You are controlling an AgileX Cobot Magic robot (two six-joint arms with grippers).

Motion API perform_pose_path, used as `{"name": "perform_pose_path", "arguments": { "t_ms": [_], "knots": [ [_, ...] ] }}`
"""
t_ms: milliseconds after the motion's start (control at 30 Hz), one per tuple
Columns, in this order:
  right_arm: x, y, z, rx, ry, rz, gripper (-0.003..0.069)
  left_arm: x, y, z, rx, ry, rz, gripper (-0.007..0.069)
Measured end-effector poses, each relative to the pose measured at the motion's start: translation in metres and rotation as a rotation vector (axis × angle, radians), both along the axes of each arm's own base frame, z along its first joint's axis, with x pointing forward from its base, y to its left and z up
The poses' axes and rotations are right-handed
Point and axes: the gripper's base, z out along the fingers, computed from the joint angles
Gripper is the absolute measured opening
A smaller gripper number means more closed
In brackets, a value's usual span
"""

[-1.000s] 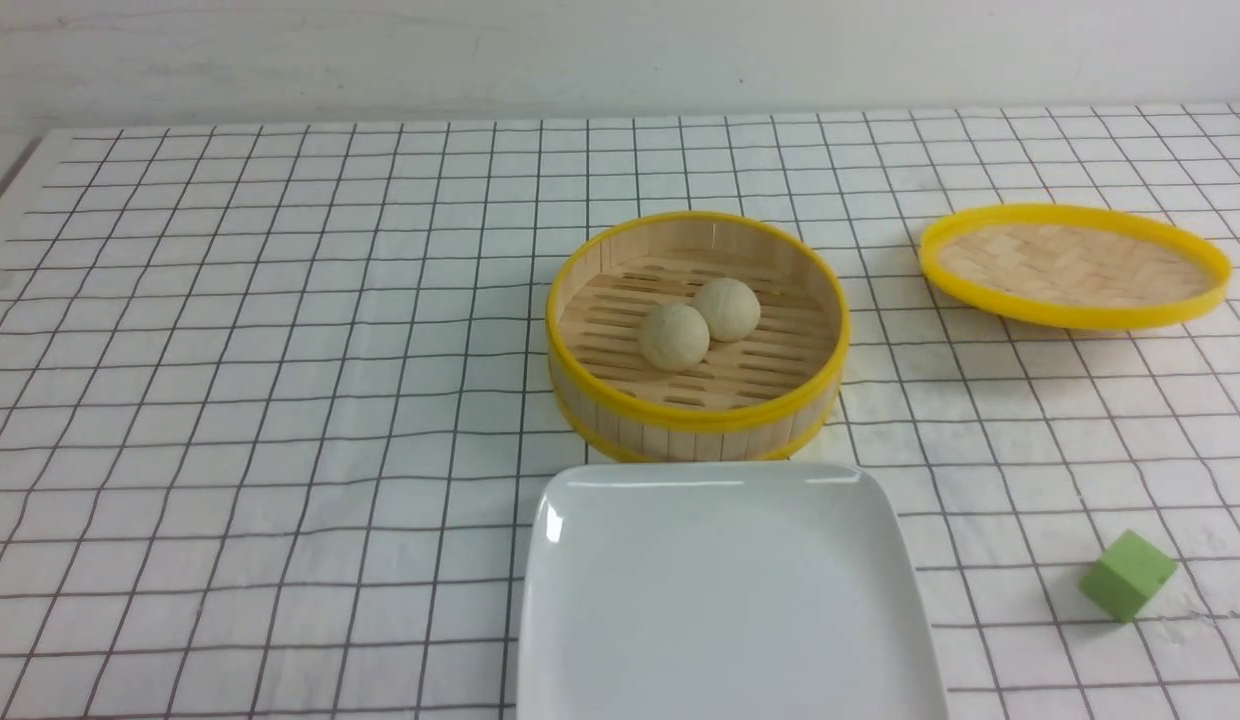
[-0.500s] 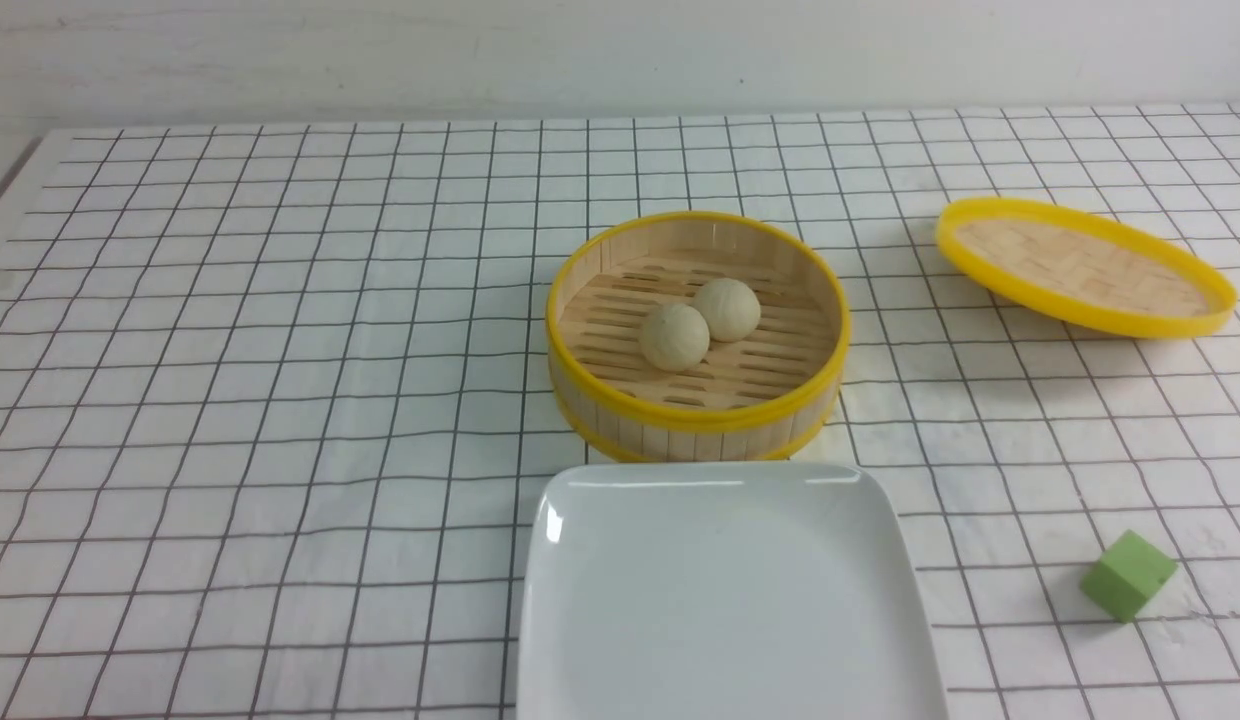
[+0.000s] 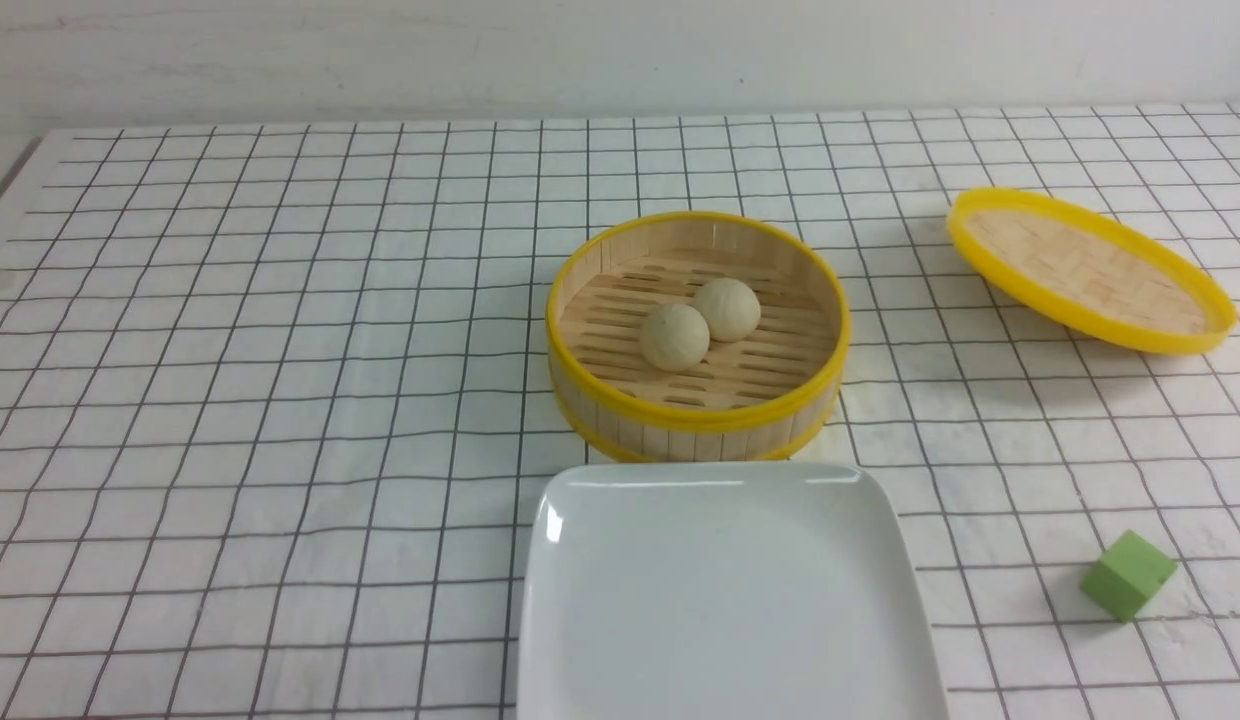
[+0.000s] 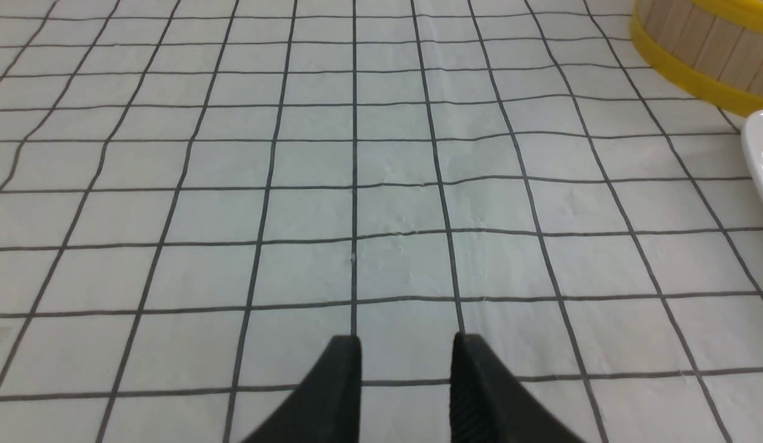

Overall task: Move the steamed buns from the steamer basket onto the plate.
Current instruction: Use the right arm to grab the steamed stuffed bun that is closest to it

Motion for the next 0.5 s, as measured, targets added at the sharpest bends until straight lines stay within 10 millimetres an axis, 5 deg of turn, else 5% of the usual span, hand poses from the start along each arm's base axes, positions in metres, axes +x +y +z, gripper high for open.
{"name": "perform_pose_path", "arguments": {
  "t_ms": [300,500],
  "knots": [
    [0.0,0.003,-0.006,0.0,0.071,0.028,0.0242,0.002,-0.003,0.006,-0.134,-0.061,0.003,0.0241],
    [-0.001,0.013,-0.01,-0.016,0.108,0.142,0.0242,0.005,-0.006,0.029,-0.65,-0.254,0.054,0.0241]
  ]
}}
